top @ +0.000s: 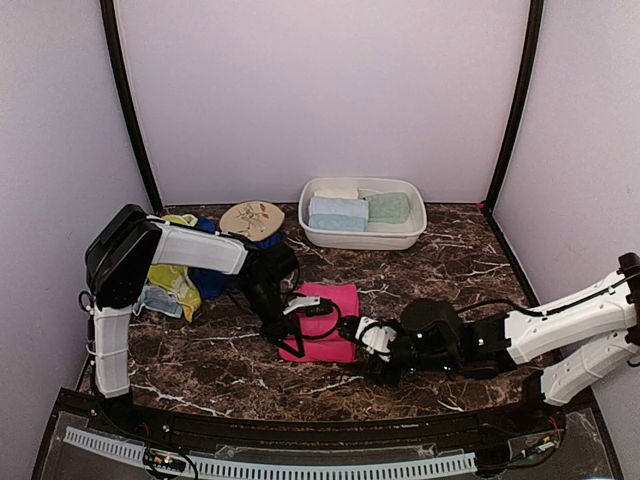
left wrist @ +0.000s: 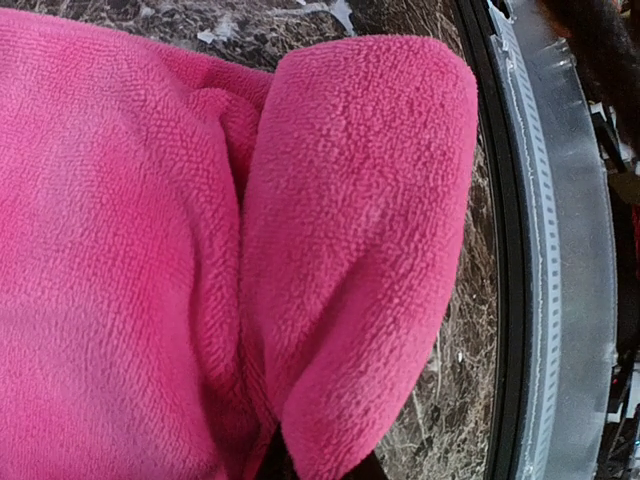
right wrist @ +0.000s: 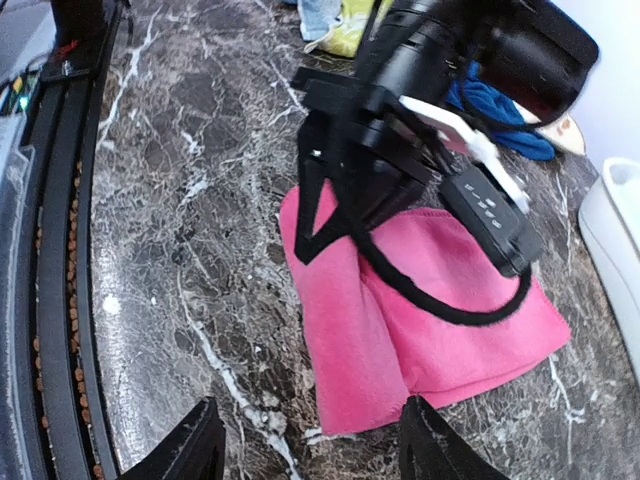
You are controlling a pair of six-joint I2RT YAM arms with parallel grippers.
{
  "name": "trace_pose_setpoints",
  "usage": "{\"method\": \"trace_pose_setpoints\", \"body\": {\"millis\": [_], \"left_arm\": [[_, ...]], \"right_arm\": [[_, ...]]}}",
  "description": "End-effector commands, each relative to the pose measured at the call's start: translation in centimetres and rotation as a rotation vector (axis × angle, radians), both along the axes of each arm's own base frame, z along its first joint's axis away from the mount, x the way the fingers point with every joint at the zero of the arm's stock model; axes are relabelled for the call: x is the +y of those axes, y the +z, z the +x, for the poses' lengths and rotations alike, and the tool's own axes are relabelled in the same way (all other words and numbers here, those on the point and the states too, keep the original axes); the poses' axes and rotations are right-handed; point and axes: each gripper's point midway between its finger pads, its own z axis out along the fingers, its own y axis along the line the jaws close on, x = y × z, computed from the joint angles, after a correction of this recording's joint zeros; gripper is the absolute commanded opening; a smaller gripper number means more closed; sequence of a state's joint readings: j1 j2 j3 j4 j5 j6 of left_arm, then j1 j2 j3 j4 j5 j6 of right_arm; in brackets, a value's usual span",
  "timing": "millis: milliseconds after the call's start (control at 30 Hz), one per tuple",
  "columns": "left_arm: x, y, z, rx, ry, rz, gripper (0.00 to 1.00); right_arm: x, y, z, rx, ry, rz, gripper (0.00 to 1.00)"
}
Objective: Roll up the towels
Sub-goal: Roll the towel at the center of the board.
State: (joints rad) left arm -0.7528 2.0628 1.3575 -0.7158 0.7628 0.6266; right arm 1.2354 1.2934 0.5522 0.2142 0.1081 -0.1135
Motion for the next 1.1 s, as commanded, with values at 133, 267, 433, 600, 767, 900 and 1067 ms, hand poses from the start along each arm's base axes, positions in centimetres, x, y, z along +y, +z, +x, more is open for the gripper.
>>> {"method": "trace_pose_setpoints", "body": {"millis": [133, 267, 433, 600, 767, 900, 1067], "left_arm": [[1.4, -1.6, -0.2, 0.164, 0.055, 0.132, 0.01], [1.5, -1.7, -0.2, 0.165, 0.053, 0.14, 0.01], [1.7, -1.8, -0.1, 0.158, 0.046, 0.148, 0.01], [1.8, -2.0, -0.1, 0.153, 0.036, 0.156, 0.01], [1.9, -2.0, 0.1, 0.154, 0.034, 0.159, 0.06], [2.1, -1.3, 0.3, 0.13, 0.025, 0.127, 0.26], [3.2, -0.4, 1.4, 0.015, 0.032, 0.109, 0.39]], "right_arm": [[3.1, -2.6, -0.9, -0.548, 0.124, -0.42, 0.55], [4.3, -3.1, 0.1, -0.663, 0.15, -0.458, 0.53], [5.2, -4.5, 1.3, -0.71, 0.197, -0.511, 0.53], [5.1, -5.8, 3.3, -0.723, 0.197, -0.555, 0.53], [4.6, -7.0, 4.4, -0.641, 0.193, -0.56, 0.36], [4.0, -8.0, 5.4, -0.462, 0.131, -0.533, 0.2], [3.8, -8.1, 5.4, -0.127, 0.087, -0.386, 0.09]]}}
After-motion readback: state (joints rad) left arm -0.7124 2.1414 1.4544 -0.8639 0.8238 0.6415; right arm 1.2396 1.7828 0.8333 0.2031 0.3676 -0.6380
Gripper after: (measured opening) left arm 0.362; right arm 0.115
